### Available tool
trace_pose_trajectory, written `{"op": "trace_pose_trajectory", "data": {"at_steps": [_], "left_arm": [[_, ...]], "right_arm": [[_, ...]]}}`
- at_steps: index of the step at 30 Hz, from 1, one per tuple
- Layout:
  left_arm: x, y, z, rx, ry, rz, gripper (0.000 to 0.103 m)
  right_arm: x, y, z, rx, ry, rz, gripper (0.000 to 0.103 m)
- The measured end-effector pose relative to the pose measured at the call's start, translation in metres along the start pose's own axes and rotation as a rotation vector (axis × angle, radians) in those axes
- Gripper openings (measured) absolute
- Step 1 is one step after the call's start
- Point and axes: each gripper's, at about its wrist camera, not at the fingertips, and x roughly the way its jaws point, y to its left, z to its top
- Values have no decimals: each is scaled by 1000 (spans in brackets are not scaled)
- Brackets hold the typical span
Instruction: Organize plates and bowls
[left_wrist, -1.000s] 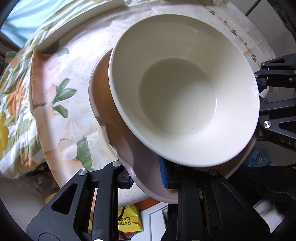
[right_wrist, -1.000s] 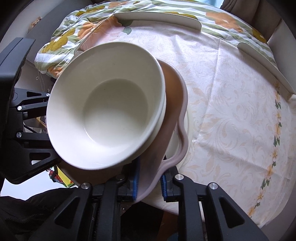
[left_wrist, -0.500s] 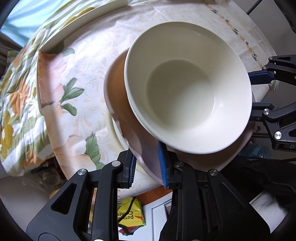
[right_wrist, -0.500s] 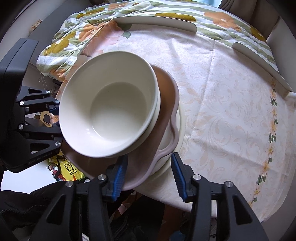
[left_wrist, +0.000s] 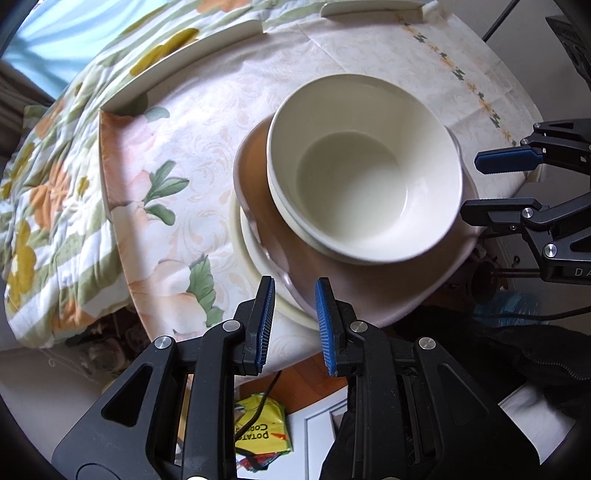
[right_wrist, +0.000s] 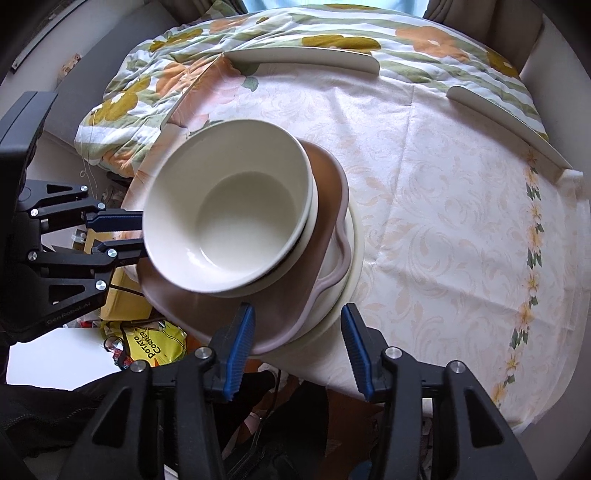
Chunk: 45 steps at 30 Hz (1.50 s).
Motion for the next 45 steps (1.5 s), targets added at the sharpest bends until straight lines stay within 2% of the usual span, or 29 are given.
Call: {"op": "trace_pose_trajectory", "data": {"at_steps": [5, 10, 12, 14, 15, 16, 18, 20, 21, 22, 26, 30, 33, 36, 39, 45], "left_arm": [[-26, -8, -17, -45, -68, 4, 20], [-64, -31, -36, -126, -186, 27, 20], [-79, -43, -45, -158, -226, 42, 20], [-94, -58, -54, -191, -270, 52, 20], [-101, -64, -58, -205, -291, 54, 20], [-110, -72, -62, -219, -316, 56, 21], [-130, -85, -70, -247, -374, 66, 24], [-152, -98, -78, -274, -450, 70, 64], [-162, -104, -81, -287, -489, 75, 101], [-174, -110, -86, -294, -538, 80, 103], [-205, -126, -102, -334, -661, 131, 103], [-233, -138, -122, -352, -807, 241, 103], [-246, -143, -133, -362, -879, 299, 103], [-249, -143, -138, -375, -912, 336, 103], [-249, -141, -142, -402, -928, 319, 103], [-252, -147, -148, -411, -952, 326, 103]], "right_arm": [[-15, 10, -14, 17, -45, 7, 44], [-44, 17, -38, -10, -126, 7, 44], [-61, 16, -51, -17, -175, -4, 50], [-80, 13, -66, -3, -235, -15, 70], [-90, 12, -74, 6, -266, -25, 73], [-113, 8, -92, 37, -335, -44, 78], [-123, 7, -99, 51, -366, -58, 87], [-146, 4, -115, 80, -443, -99, 96], [-156, 2, -121, 89, -477, -111, 97], [-168, 2, -129, 100, -514, -124, 100], [-205, 7, -152, 137, -645, -210, 102], [-227, 13, -167, 166, -729, -259, 102], [-241, 18, -175, 179, -786, -292, 102], [-252, 25, -182, 171, -842, -326, 102], [-260, 29, -187, 166, -882, -344, 102], [-262, 27, -190, 162, -899, -351, 102]]}}
